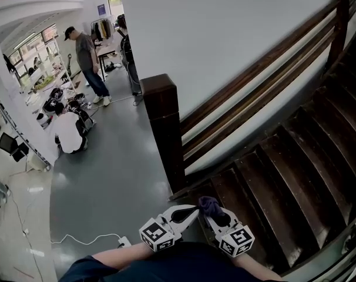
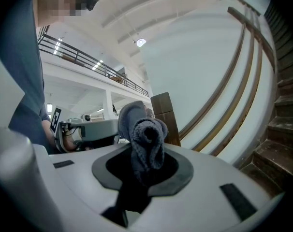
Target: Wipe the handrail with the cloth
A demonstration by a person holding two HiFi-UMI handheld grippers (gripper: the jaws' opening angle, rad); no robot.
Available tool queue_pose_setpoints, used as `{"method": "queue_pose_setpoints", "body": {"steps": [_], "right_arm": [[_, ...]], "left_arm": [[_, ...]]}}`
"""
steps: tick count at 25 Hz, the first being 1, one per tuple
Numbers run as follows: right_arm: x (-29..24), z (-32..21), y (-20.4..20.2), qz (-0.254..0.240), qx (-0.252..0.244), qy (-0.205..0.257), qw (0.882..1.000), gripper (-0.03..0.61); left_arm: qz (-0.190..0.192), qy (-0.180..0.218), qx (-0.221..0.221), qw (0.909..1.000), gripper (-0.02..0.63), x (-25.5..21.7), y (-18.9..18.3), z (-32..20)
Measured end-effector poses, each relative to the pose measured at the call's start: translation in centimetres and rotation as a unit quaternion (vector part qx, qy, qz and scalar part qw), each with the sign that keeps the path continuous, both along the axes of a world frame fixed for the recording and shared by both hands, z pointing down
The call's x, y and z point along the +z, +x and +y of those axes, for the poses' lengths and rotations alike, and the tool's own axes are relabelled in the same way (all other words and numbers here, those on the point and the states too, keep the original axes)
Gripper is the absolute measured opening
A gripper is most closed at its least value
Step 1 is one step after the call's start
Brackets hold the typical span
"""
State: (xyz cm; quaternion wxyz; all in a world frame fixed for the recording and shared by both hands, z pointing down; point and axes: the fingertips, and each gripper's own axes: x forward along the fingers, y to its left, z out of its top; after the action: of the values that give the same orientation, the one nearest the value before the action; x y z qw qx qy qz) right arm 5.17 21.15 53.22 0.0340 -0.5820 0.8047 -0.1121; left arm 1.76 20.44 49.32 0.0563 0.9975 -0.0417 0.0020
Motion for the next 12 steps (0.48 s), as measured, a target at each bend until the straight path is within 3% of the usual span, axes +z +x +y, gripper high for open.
{"method": "queue_pose_setpoints", "body": {"steps": [12], "right_arm": [[1.1,-4.9,5.1,-0.008,0.015,0.004,1.000,0.094]], "left_arm": [[-0.004,-0.009,0.005,0.9999,0.002,1.6,4.3,-4.8]]}}
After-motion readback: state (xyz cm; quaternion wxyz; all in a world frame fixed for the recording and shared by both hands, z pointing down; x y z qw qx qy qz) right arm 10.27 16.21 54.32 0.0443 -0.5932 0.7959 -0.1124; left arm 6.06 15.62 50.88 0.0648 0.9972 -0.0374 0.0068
